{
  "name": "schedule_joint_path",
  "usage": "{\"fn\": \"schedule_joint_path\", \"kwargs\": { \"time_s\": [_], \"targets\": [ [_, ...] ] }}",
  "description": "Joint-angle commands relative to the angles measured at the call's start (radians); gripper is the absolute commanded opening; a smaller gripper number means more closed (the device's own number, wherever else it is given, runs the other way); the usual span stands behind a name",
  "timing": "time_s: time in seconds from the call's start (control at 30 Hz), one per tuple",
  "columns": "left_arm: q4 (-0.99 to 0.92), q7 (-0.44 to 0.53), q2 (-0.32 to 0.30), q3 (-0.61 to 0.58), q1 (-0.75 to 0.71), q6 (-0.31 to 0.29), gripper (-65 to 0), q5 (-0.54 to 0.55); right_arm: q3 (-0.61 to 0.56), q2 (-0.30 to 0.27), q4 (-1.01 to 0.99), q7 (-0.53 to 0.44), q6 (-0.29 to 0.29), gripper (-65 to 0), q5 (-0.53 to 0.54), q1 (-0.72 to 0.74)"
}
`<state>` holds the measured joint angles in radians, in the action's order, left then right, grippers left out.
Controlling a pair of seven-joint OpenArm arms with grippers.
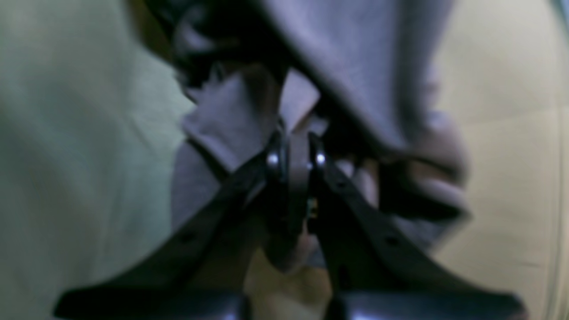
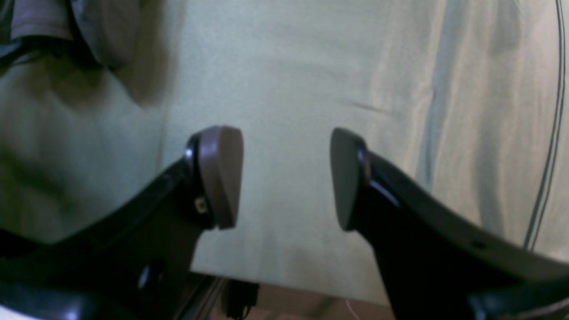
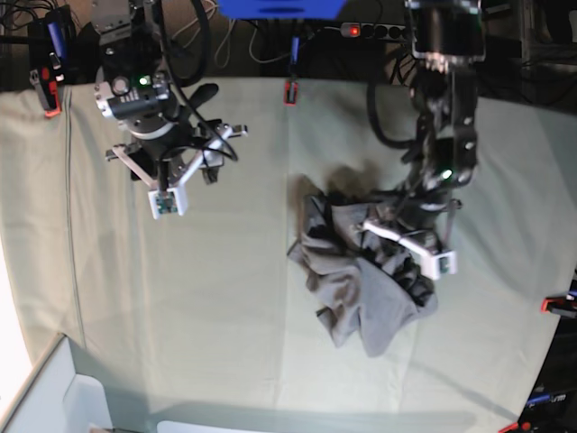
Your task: Layout the t-shirt on the table in an organized manner, then fold the t-shirt properly
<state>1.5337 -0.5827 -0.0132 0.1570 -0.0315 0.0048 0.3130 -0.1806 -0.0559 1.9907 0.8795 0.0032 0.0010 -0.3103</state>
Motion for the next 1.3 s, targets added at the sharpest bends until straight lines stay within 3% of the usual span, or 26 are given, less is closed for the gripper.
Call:
{"fn": "schedule_joint_path", "kwargs": {
  "time_s": [0.0, 0.13, 0.3, 0.47, 0.6, 0.77, 1.0, 1.1, 1.27],
  "targets": [
    [0.087, 0.023, -0.004, 0.033, -0.023, -0.002, -64.9, -0.001, 0.0, -0.002, 0.017, -0.018, 0.004, -31.9, 0.001, 0.004],
    [0.287, 0.023, -0.011, 0.203, -0.155, -0.01, -64.9, -0.001, -0.001, -0.002, 0.017, -0.019, 0.004, -31.9, 0.001, 0.024],
    [0.334, 0.028, -0.012, 0.461, -0.241, -0.025, -64.9, 0.001, -0.006, 0.004, 0.017, -0.027, 0.004, -31.9, 0.003, 0.026],
    [0.25, 0.023, -0.026, 0.7, -0.229, -0.203, -64.9, 0.001, -0.036, 0.001, 0.017, -0.029, 0.004, -31.6, 0.004, 0.044],
    [0.181, 0.023, -0.031, 0.827, -0.207, -0.265, -64.9, -0.001, -0.079, -0.002, 0.017, -0.029, 0.004, -31.3, 0.004, 0.047],
    [0.13, 0.023, -0.067, 0.893, -0.206, -0.266, -64.9, -0.001, -0.135, -0.002, 0.017, -0.029, 0.004, -30.6, 0.004, 0.066],
    [0.017, 0.03, -0.144, 0.921, -0.172, -0.265, -64.9, -0.001, -0.201, 0.001, -0.037, -0.029, 0.004, -20.9, 0.004, 0.164],
    [-0.014, 0.023, -0.184, 0.985, -0.123, -0.265, -64.9, -0.004, -0.23, 0.001, -0.133, -0.029, 0.004, -20.8, 0.004, 0.244],
    [-0.025, 0.023, -0.229, 0.988, -0.092, -0.265, -64.9, -0.002, -0.296, 0.035, -0.394, -0.03, 0.004, -20.8, 0.004, 0.442]
  ]
}}
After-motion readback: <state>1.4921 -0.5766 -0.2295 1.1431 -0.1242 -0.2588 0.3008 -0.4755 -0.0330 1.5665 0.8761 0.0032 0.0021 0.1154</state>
